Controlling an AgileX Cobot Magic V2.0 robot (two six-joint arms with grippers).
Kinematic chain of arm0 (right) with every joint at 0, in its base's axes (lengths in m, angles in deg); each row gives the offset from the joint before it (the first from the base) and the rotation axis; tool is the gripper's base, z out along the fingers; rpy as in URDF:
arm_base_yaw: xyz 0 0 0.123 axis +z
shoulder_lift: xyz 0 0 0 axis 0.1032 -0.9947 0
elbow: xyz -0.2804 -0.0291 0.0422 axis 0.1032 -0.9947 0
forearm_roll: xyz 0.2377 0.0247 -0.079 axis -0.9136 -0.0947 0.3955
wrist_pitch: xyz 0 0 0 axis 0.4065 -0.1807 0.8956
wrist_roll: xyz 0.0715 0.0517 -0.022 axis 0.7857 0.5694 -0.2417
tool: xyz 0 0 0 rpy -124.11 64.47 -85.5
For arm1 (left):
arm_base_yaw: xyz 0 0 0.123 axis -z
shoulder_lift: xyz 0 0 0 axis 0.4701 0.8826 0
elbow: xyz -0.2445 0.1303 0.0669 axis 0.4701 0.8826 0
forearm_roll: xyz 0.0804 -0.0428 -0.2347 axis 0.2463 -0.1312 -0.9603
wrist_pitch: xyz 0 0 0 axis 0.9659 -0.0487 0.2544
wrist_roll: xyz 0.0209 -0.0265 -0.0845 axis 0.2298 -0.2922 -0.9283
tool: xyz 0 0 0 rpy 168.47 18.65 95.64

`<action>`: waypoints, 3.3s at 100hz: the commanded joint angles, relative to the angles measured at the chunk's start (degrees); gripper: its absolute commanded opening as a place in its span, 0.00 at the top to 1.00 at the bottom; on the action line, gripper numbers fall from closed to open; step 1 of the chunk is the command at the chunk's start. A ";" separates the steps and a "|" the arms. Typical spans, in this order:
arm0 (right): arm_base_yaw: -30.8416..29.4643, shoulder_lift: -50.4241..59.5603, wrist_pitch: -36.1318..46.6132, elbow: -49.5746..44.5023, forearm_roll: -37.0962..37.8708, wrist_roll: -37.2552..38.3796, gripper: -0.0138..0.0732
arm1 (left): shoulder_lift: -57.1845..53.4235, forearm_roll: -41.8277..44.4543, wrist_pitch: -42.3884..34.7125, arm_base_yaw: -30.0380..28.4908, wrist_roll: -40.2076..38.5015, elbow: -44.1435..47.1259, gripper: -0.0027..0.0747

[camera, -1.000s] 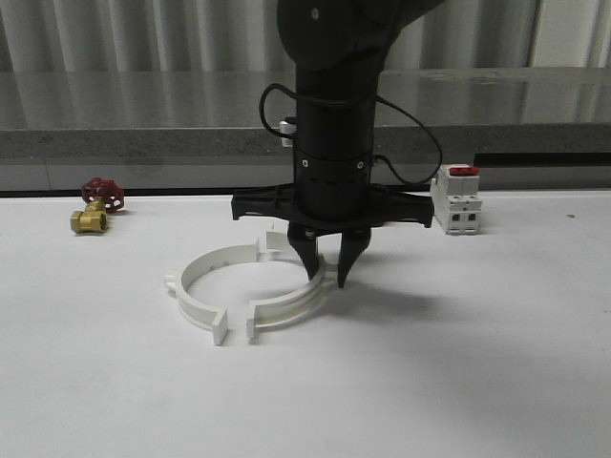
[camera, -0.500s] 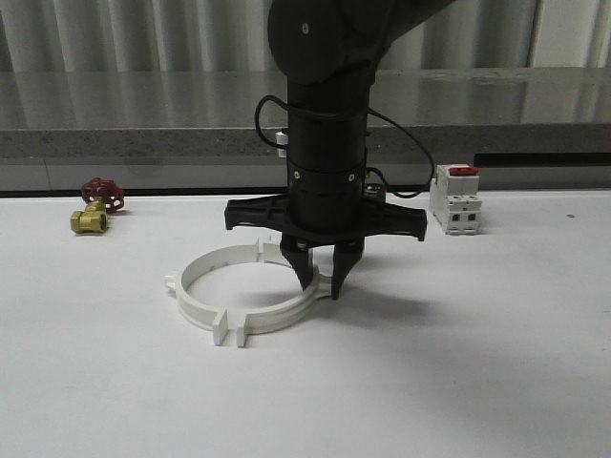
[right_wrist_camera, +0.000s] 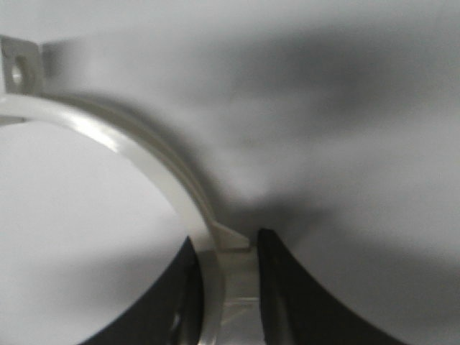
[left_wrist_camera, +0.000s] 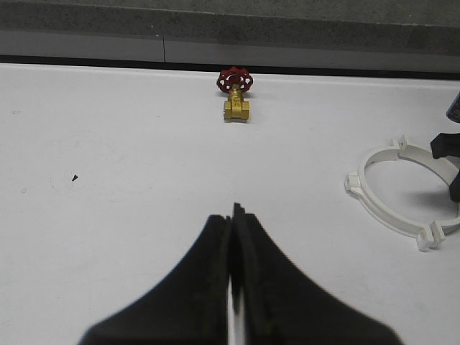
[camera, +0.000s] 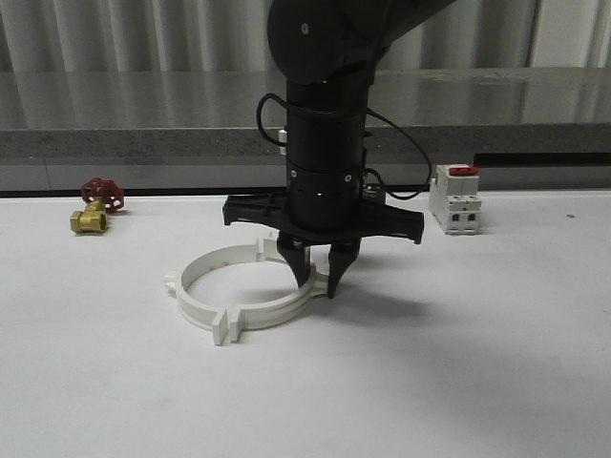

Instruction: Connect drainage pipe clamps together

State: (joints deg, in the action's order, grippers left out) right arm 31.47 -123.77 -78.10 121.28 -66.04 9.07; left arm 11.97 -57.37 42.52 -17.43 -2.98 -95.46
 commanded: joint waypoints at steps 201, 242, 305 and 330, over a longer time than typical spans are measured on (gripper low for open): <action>-24.99 67.62 3.04 -38.14 2.71 -33.91 0.45 | 0.44 -0.08 -4.08 -0.28 -0.19 -1.56 0.99; -24.99 93.90 0.82 -54.00 2.77 -33.91 0.45 | 0.44 -0.08 -4.08 -0.28 -0.19 -1.56 0.99; -24.99 96.46 -1.70 -55.38 2.77 -33.91 0.92 | 0.44 -0.08 -4.08 -0.28 -0.19 -1.56 0.99; -24.99 96.46 -1.70 -55.38 2.77 -33.91 0.92 | 0.44 -0.08 -4.08 -0.28 -0.19 -1.56 0.99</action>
State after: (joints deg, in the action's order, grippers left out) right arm 6.89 -27.23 -83.11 64.58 -64.43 -24.31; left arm 11.97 -57.37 42.52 -17.43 -2.98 -95.46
